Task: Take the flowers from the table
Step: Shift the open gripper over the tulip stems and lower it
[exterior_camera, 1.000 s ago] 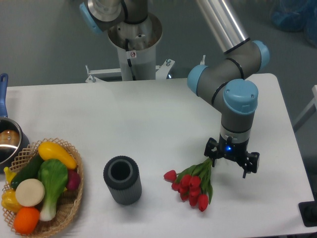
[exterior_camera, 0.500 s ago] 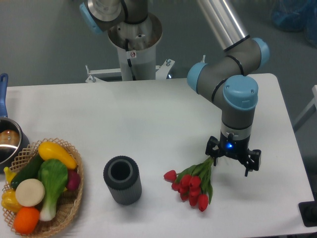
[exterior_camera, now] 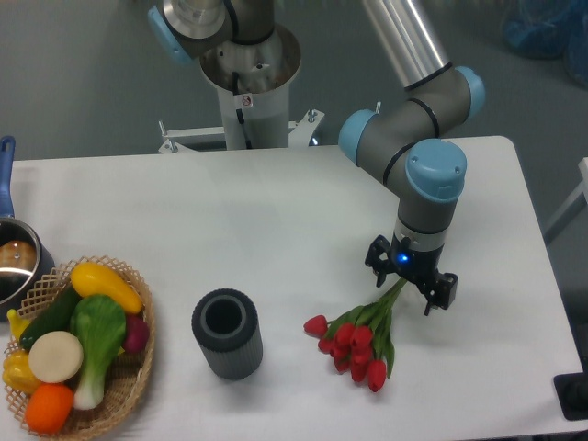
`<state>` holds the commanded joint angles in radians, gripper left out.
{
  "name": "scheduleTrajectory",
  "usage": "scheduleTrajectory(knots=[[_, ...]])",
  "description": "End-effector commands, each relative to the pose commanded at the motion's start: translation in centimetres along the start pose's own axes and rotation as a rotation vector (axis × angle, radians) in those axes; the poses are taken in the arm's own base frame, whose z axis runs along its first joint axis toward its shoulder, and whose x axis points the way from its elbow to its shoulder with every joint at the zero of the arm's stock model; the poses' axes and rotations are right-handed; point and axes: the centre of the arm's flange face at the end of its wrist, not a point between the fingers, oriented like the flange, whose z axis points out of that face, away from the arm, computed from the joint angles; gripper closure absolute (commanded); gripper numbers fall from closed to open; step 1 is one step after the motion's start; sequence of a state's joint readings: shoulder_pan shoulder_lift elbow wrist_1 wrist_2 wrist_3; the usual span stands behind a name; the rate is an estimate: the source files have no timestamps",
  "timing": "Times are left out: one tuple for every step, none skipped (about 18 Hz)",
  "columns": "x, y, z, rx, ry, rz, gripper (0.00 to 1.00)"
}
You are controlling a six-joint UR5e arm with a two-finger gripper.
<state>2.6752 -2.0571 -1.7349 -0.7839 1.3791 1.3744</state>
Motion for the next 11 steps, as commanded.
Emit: scheduleTrajectory(knots=[[0.2,0.3,0.3,-0.001,0.008,0.001,0.00],[0.6,0.9,0.8,-0.007,0.021,0.006,0.00],[1.2,1.6,1.4,-0.011,0.039,0.012,0.00],[1.7,1.9,1.2,-0.011,0.041,0.025,0.00],[1.8,2.4,1.0,-0.013,0.043,0.031,0.00],[2.0,2.6,1.0,-0.014,0.045,0.037,0.00],[2.0,2.7,1.0,-0.014,0.045,0.038,0.00],[2.0,2.7,1.0,-0.014,0.045,0.038,0.00],[1.9,2.8,1.0,-0.015,0.043,0.037,0.00],[1.8,2.9,0.9,-0.014,0.041,0.036,0.00],[1.8,2.8,0.9,-0.014,0.040,0.035,0.00]])
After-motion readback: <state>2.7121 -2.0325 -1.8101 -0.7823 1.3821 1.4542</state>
